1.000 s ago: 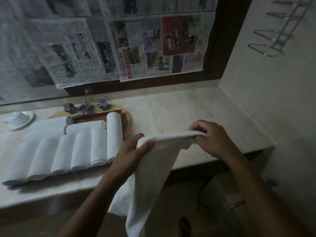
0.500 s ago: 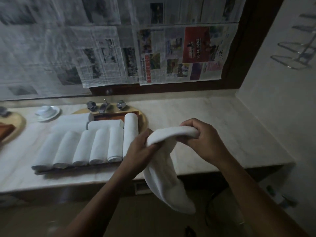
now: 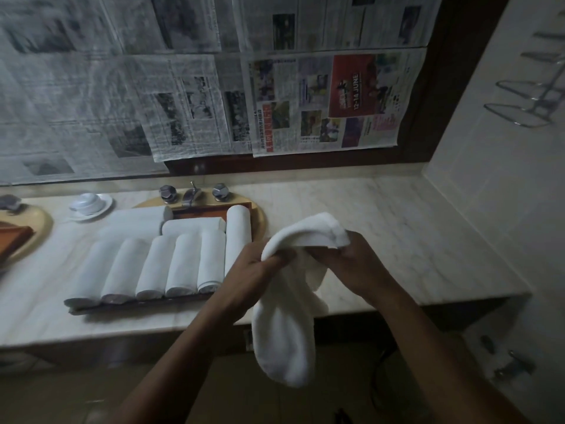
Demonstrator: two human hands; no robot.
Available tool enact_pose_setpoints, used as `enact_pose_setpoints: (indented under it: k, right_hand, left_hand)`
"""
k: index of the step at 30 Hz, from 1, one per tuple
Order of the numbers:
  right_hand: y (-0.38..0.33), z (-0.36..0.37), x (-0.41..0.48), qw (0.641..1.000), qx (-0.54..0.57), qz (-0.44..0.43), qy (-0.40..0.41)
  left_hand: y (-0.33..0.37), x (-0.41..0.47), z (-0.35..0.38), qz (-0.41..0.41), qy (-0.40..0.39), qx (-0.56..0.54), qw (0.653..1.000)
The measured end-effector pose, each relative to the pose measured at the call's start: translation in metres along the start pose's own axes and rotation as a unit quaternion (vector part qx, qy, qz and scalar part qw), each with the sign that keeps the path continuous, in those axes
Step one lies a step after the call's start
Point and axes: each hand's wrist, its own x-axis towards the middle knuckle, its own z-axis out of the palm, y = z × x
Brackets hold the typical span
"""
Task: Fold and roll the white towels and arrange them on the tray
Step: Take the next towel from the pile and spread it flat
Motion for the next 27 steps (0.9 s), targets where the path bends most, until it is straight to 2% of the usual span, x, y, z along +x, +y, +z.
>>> enact_pose_setpoints:
  k: [2,4,8,11,13,16,18,21,22,23,27]
  right_hand:
    - [0.001,-0.002,0.002,0.996,-0.07,-0.061,0.0]
    - [-0.001,0.002,0.003,0.993,-0.084,-0.085,0.001]
    - [-0.026,0.016,0.009,0.989,-0.082,-0.113,0.036]
    - [-0.043,0.015,0.017,0.991,-0.082,-0.102,0.038]
    - [-0.048,0.01,0.02,0.989,-0.099,-0.101,0.03]
    - [-0.05,-0.002,0.023,0.985,-0.141,-0.096,0.02]
    - [-0.044,-0.015,0.028,0.976,-0.207,-0.06,-0.028]
    - [-0.02,-0.039,0.038,0.91,-0.384,0.032,-0.156]
    - [-0.008,-0.048,0.039,0.894,-0.406,0.057,-0.18]
    - [0.003,-0.057,0.037,0.892,-0.403,0.076,-0.191]
    - [0.036,-0.091,0.023,0.921,-0.329,0.1,-0.181]
  left_hand:
    - [-0.003,0.001,-0.004,0.029,0.056,0.067,0.996]
    - [-0.007,0.003,-0.007,0.072,0.127,0.135,0.98]
    - [0.002,0.005,-0.004,0.148,0.186,0.121,0.964]
    - [0.012,0.002,-0.008,0.206,0.286,0.174,0.92]
    - [0.016,0.006,-0.02,0.202,0.326,0.205,0.9]
    - [0.008,0.019,-0.049,0.143,0.218,0.264,0.929]
    - [-0.002,0.025,-0.068,0.13,0.156,0.314,0.927]
    - [-0.015,0.025,-0.089,0.131,0.103,0.33,0.929]
    - [-0.021,0.024,-0.095,0.133,0.09,0.323,0.932]
    - [-0.027,0.021,-0.101,0.131,0.08,0.314,0.937]
    - [-0.05,0.007,-0.109,0.085,0.045,0.266,0.959]
